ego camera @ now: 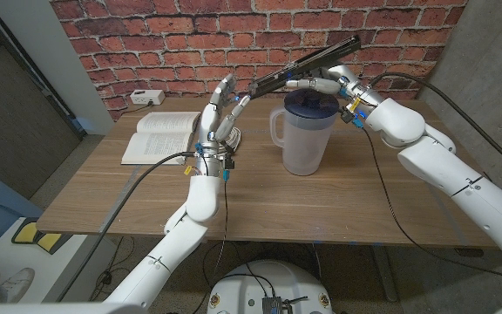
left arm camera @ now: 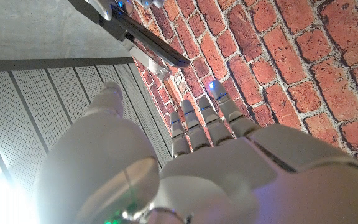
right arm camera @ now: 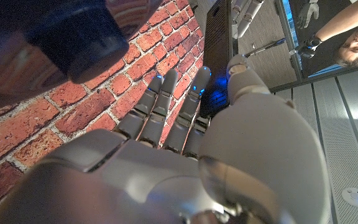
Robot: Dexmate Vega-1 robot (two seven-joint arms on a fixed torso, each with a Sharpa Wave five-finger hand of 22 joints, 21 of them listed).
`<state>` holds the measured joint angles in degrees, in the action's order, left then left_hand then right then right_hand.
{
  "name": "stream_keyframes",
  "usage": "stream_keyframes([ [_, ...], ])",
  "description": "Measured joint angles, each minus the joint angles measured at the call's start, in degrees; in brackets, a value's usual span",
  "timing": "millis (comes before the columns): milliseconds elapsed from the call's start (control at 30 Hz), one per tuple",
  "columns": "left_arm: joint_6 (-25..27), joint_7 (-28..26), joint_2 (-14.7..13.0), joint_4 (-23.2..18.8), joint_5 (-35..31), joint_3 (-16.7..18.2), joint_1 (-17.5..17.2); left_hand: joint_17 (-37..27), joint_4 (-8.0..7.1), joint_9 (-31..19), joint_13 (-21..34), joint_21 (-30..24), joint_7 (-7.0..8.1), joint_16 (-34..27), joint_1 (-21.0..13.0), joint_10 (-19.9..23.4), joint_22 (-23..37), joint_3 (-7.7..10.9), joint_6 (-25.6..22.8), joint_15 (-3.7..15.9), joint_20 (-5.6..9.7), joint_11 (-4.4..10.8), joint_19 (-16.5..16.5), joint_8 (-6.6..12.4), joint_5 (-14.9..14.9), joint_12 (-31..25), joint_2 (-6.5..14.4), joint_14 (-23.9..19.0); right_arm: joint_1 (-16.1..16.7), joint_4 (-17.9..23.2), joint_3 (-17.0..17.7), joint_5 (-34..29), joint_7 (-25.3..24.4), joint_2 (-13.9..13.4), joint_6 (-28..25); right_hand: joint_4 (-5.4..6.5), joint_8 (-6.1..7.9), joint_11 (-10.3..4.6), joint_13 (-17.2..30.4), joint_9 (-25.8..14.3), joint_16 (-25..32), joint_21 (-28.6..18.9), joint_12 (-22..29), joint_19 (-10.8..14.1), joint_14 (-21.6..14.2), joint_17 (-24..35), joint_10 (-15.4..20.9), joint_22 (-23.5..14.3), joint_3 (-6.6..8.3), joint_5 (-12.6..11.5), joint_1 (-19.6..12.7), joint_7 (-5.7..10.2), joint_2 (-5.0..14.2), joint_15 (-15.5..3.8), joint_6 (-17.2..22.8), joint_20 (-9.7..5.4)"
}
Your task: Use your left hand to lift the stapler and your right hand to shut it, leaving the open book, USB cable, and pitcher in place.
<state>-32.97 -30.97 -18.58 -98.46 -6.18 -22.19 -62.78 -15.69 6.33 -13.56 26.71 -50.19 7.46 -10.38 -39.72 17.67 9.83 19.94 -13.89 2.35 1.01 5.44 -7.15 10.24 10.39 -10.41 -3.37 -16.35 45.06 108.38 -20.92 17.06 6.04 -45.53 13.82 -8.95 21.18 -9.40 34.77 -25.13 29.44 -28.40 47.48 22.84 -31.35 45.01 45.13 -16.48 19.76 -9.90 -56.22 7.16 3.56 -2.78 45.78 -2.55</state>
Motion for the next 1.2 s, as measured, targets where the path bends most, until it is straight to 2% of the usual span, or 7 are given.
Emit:
stream_keyframes([
  [167,0.0,0.0,0.01,-0.09,0.0,0.16,-0.01,0.0,0.0,0.0,-0.16,0.0,0.0,-0.26,0.29,0.0,0.0,0.0,0.0,0.0,0.0,0.0,0.0,0.36,0.0,0.0,0.29,0.0,0.0,0.0,0.0,1.33,-0.09,0.0,-0.2,0.01,-0.16,0.23,0.0,-0.24,0.0,-0.22,0.0,0.0,0.0,0.26,0.23,0.0,0.01,0.14,0.0,0.0,0.0,0.0,0.0,0.0],
  [200,0.09,0.05,0.01,-0.1,0.61,0.18,-0.01,0.17,0.0,0.0,-0.16,0.0,0.0,-0.26,0.29,0.0,0.0,0.0,0.0,0.0,0.0,0.0,0.0,0.36,0.0,0.0,0.29,0.0,1.3,-0.5,0.46,1.45,-0.09,1.17,-0.22,0.01,-0.16,0.21,0.0,-0.28,0.0,-0.22,0.0,0.0,0.0,0.26,0.21,0.0,0.01,0.16,-0.02,0.0,-0.02,0.0,0.0,0.0],
  [333,0.16,0.27,-0.05,-0.19,0.98,0.37,0.02,0.27,0.0,0.0,-0.16,0.12,0.0,-0.26,0.3,0.0,0.0,0.0,-0.01,0.0,0.0,0.0,0.0,0.36,0.0,0.0,0.3,0.0,1.31,-0.72,0.44,2.52,0.36,1.29,-0.39,0.03,-0.37,0.21,-0.11,-0.32,0.0,-0.22,0.0,0.0,-0.29,0.26,0.21,0.28,0.03,0.18,-0.51,0.0,0.11,-0.28,0.0,0.0],
  [433,0.19,0.55,-0.22,-0.33,1.51,0.66,0.15,0.28,0.0,0.0,-0.16,0.46,0.0,-0.27,0.98,0.0,0.0,0.0,-0.01,0.0,0.0,0.0,0.0,0.58,0.0,0.0,0.38,-0.01,1.26,-1.01,0.26,3.18,0.83,1.41,-0.42,0.03,-0.43,0.22,-0.11,-0.35,-0.11,-0.43,0.22,-0.01,-0.29,0.52,0.2,0.28,0.03,0.22,-1.99,0.0,0.43,-0.28,0.0,0.0],
  [900,0.3,1.13,-0.04,-0.93,3.37,1.97,0.25,0.53,-0.48,0.26,-0.43,1.33,0.0,-0.68,2.25,-0.3,0.0,-0.48,-0.01,0.01,-1.23,-0.3,0.8,0.58,-0.02,-0.44,0.6,0.62,0.96,-1.73,-0.11,4.0,0.81,1.73,-0.34,0.08,-0.81,0.22,-0.19,-0.81,-0.44,-1.09,0.22,-0.01,-0.39,1.06,0.19,0.27,0.07,0.14,-2.31,0.0,0.53,-0.18,0.0,0.0],
  [1133,0.3,0.12,0.55,-1.05,3.34,2.54,0.13,0.54,-0.48,0.26,-0.69,1.85,0.0,-0.68,2.25,-0.61,0.0,-0.48,-0.01,-0.11,-1.14,0.01,1.41,0.8,-0.02,-0.44,0.6,1.17,0.96,-1.64,-0.15,3.54,-0.82,2.18,-0.53,0.12,-0.87,0.31,-0.26,-0.8,-0.84,-1.09,0.45,-0.01,-0.41,1.32,0.09,0.54,0.12,0.14,-2.31,0.0,0.54,-0.2,0.0,0.0],
  [1200,0.3,-0.15,0.67,-1.1,3.19,2.61,0.07,0.79,-0.48,0.26,-0.69,2.35,0.0,-0.68,2.25,-1.08,0.0,-0.48,-0.01,-0.04,-0.59,0.22,2.07,0.79,-0.02,-0.44,0.6,1.83,1.05,-1.56,-0.15,3.35,-1.51,2.3,-0.9,0.12,-0.89,0.31,-0.26,-0.8,-0.84,-1.37,0.45,-0.01,-0.7,1.32,0.09,0.54,0.12,0.14,-2.31,0.0,0.54,-0.48,0.0,0.0],
])
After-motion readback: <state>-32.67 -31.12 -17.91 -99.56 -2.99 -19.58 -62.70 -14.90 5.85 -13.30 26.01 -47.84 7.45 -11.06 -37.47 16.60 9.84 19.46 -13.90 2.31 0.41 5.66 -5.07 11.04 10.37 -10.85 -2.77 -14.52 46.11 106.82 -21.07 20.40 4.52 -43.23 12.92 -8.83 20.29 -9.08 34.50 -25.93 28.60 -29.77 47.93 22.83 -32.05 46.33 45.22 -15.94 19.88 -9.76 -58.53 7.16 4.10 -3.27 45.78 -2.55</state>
